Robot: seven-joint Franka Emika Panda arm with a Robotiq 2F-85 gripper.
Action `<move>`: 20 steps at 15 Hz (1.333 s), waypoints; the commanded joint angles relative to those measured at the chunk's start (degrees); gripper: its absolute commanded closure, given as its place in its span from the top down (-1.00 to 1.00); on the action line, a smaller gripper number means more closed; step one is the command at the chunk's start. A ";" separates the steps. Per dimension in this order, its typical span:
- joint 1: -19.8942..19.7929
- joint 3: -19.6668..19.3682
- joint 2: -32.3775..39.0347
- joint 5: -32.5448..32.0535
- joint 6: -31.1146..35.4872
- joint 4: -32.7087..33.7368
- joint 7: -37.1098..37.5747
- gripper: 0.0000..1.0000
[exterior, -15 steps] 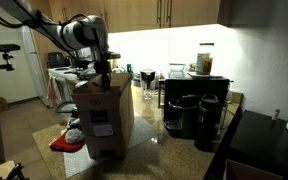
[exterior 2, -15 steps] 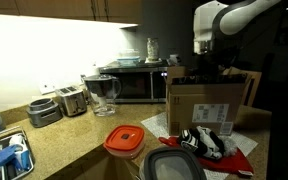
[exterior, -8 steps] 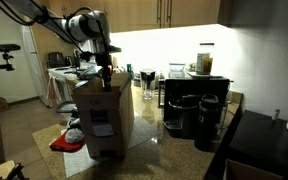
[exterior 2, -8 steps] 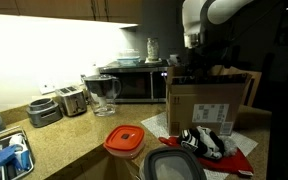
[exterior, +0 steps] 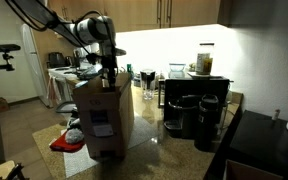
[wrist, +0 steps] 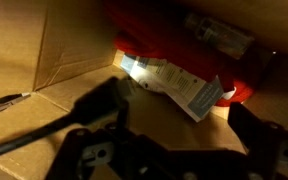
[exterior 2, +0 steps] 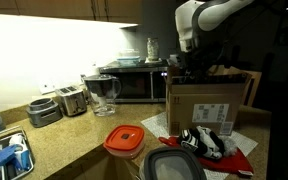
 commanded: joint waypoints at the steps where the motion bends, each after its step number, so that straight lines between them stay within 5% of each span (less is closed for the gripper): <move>1: 0.48 -1.29 1.80 -1.73 -0.63 1.47 3.04 1.00; 12: 2.26 -3.19 9.47 -2.57 10.85 -2.15 9.25 1.00; 20: 3.06 -4.37 11.19 -1.64 11.90 -3.93 8.77 1.00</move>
